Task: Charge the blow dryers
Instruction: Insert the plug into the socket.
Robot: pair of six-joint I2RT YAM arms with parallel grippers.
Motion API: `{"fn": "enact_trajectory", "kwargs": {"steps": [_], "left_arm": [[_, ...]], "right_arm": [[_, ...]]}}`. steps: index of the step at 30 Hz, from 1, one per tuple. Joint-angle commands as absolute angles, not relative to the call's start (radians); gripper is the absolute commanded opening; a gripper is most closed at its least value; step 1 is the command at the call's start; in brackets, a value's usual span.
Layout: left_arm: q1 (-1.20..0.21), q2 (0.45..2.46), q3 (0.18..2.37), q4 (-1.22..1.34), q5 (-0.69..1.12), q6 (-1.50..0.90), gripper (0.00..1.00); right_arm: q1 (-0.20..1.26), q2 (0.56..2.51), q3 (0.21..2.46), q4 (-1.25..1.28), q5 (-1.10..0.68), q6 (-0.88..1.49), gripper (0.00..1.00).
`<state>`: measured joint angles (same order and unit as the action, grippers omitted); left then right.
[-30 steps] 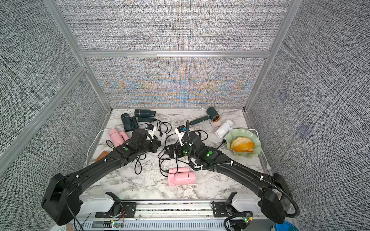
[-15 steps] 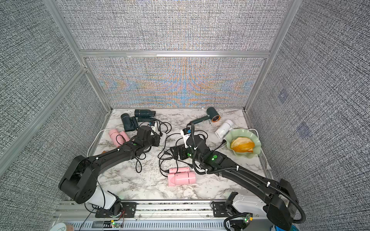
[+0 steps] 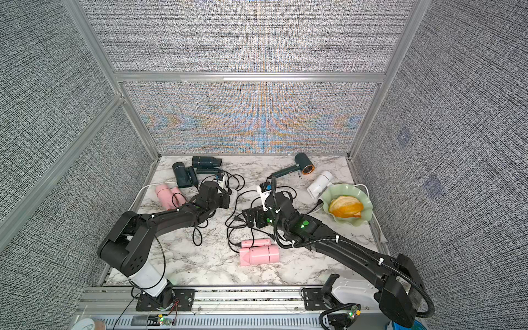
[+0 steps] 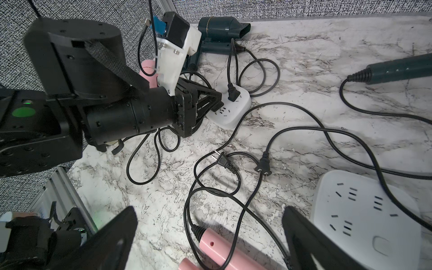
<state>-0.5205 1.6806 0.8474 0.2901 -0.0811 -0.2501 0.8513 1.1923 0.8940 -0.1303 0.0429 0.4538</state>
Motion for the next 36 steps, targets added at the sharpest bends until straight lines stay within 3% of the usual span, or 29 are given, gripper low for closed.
{"fn": "enact_trajectory", "kwargs": {"steps": [1,36], "left_arm": [[-0.518,1.699,0.847,0.351,-0.097,-0.239,0.11],[-0.497,1.754,0.867,0.402,-0.087,-0.242,0.12]], "right_arm": [[0.851,1.189,0.893,-0.129,0.048,0.452,0.99],[0.850,1.198,0.889,-0.117,0.038,0.458,0.99]]}}
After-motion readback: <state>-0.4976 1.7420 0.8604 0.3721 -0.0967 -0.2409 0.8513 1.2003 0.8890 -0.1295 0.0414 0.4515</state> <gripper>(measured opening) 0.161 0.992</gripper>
